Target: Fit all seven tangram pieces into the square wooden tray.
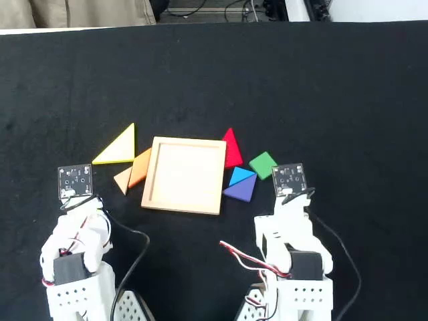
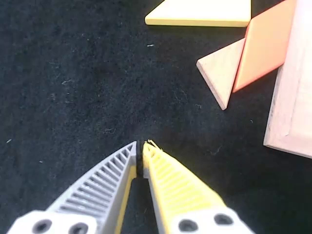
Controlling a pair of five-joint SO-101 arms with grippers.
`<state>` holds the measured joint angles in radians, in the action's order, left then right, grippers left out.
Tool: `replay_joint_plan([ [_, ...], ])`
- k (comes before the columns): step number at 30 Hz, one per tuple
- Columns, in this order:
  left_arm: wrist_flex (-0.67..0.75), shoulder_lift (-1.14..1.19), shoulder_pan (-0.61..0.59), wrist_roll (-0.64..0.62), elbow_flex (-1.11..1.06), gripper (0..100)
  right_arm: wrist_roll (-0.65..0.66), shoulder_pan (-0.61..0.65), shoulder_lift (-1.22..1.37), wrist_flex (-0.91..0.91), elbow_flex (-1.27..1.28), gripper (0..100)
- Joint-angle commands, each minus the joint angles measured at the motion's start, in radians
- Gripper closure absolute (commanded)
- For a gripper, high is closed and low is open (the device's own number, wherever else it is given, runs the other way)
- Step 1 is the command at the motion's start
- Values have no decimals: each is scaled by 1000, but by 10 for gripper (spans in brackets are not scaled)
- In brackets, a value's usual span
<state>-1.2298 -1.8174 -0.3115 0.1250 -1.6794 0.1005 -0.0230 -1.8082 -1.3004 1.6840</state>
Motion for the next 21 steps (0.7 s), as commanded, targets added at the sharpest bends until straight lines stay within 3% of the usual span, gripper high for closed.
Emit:
replay_joint_plan([
  [1,18,-5,-13,0,-19,970,-11,-8,-65,3,2,987],
  [21,31,-6,-2,2,-10,970,-5,-5,-67,3,2,987],
])
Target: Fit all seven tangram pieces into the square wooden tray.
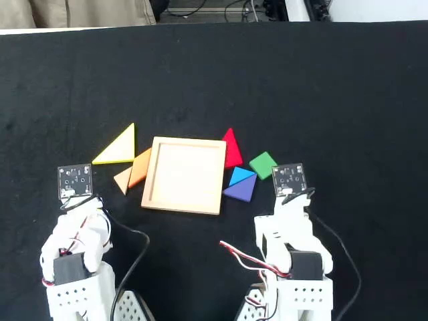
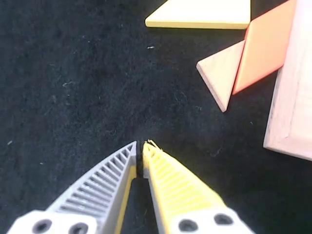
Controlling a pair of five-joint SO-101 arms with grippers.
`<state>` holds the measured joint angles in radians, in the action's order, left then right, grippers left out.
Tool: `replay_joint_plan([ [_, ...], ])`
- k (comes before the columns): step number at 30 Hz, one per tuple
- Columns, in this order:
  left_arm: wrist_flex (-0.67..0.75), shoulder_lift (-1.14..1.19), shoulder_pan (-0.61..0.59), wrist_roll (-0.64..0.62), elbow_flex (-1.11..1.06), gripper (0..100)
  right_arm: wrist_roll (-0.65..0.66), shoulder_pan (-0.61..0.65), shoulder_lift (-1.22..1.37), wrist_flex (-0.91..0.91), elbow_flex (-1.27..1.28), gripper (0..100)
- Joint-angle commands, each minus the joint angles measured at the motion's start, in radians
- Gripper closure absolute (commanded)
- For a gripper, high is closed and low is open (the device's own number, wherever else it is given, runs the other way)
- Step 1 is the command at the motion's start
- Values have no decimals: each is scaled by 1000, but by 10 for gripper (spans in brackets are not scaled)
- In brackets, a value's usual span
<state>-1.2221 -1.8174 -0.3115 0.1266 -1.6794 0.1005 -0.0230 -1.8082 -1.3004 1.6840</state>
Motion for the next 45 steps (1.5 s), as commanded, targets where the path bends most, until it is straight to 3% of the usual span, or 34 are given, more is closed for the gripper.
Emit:
replay_joint_plan([
  [1,37,-6,-2,0,7,970,-5,-5,-67,3,2,987],
  [4,118,-6,-4,-2,111,970,-9,2,-67,49,-4,987],
  [9,299,-6,-4,-5,352,970,-11,5,-67,402,-128,987],
  [13,342,-9,-4,-6,533,970,-11,9,-67,646,-282,987],
  [17,222,-9,5,-91,776,970,-5,2,-67,812,-383,987],
  [22,-37,-8,168,-196,1087,970,-5,-8,-67,813,-493,986],
  [26,-115,-6,282,-152,1194,970,-5,-8,-67,669,-671,986],
  [34,-219,-9,283,-84,1359,970,-3,-8,-67,129,-1227,986],
  [37,-331,-8,283,-84,1488,970,2,-8,-67,-46,-1402,986],
  [42,-471,-6,283,-75,1524,970,198,-8,-67,-245,-1483,986],
  [45,-522,-6,283,-68,1481,970,236,-8,-67,-275,-1458,986],
])
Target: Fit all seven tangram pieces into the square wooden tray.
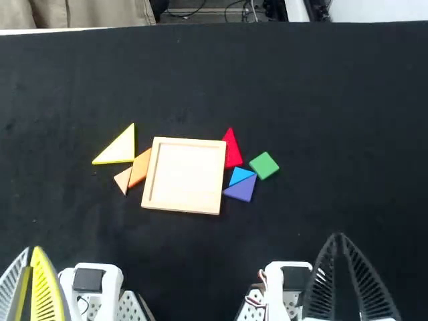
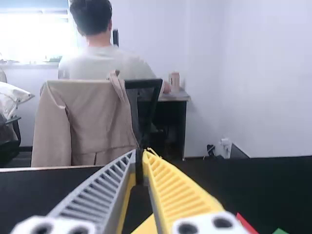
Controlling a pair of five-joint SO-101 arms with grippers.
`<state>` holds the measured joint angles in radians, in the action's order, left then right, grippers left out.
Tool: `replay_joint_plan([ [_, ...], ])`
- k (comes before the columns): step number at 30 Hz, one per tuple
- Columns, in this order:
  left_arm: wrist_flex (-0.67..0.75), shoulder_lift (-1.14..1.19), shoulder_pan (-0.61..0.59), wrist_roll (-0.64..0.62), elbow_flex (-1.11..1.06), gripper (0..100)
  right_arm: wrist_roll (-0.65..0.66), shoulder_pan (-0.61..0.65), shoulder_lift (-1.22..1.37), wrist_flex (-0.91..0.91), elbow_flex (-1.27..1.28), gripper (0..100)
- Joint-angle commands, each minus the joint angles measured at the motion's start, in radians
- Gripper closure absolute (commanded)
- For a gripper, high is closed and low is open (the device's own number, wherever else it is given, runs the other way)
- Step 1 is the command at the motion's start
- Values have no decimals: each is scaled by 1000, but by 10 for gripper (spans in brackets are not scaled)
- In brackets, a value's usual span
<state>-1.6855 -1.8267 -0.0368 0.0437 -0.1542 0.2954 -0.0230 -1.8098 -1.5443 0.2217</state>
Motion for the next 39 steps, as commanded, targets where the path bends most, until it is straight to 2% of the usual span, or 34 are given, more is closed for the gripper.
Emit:
replay_joint_plan([
  [1,-68,3,8,20,-61,970,41,-8,-65,-31,22,986],
  [4,-23,5,8,20,-142,930,43,-8,-65,-11,102,986],
  [7,94,8,-36,18,-259,871,41,-8,-65,89,194,986],
  [11,183,26,-97,18,-357,870,40,-8,-65,195,314,986],
  [18,21,267,-73,6,-269,849,40,-3,-67,241,550,985],
  [23,-74,322,-50,-167,-226,780,40,-3,-67,241,549,982],
  [27,-74,324,-42,-172,-246,780,31,-6,-67,232,579,874],
  [33,-75,315,-50,-172,-311,787,-91,-6,-67,132,688,718],
  [36,-75,315,-50,-169,-305,836,-101,-8,-67,110,720,686],
  [39,-75,324,-48,-143,-308,868,-101,-8,-67,89,707,708],
])
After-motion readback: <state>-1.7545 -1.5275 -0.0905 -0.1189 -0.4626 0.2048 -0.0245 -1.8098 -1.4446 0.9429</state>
